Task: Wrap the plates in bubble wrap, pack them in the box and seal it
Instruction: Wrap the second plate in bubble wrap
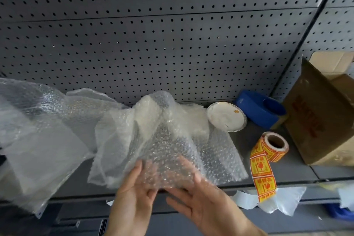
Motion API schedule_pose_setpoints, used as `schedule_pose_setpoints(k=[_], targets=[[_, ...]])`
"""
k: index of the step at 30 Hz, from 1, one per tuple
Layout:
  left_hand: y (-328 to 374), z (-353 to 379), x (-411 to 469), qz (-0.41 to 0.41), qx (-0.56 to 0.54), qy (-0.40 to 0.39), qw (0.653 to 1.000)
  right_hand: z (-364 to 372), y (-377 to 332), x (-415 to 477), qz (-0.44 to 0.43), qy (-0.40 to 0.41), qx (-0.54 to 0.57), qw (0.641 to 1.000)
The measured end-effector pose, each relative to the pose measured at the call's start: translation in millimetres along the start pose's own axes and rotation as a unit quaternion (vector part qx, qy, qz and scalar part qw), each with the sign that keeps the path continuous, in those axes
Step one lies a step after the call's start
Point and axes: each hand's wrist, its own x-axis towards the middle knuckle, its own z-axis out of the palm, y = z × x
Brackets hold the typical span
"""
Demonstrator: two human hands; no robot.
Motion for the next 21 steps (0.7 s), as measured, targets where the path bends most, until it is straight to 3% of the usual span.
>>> schedule_pose_setpoints(k=[4, 8, 13, 17, 19, 21], targets=[[-2, -49, 22, 0.099, 0.074, 0.008, 0.992, -31, -15, -15, -0.038, 0.104, 0.078, 0.991], [7, -79, 22, 0.233, 0.198, 0.031, 0.952, -49, -41, -26, -0.077, 0.16, 0.162, 0.971], [15, -112, 38, 0.319, 0.329, 0.074, 0.886, -55, -56, -23, -0.127, 0.24, 0.029, 0.962], [22, -104, 40, 0.265, 0.34, 0.129, 0.893, -60, -46, -25, -0.153, 0.302, -0.045, 0.94], [29, -100, 34, 0.156, 0.408, 0.116, 0.892, -61, -36, -27, -0.162, 0.329, -0.119, 0.923], [45, -102, 24, -0.017, 0.509, 0.062, 0.859, -63, -28, -29, -0.169, 0.355, -0.183, 0.901]])
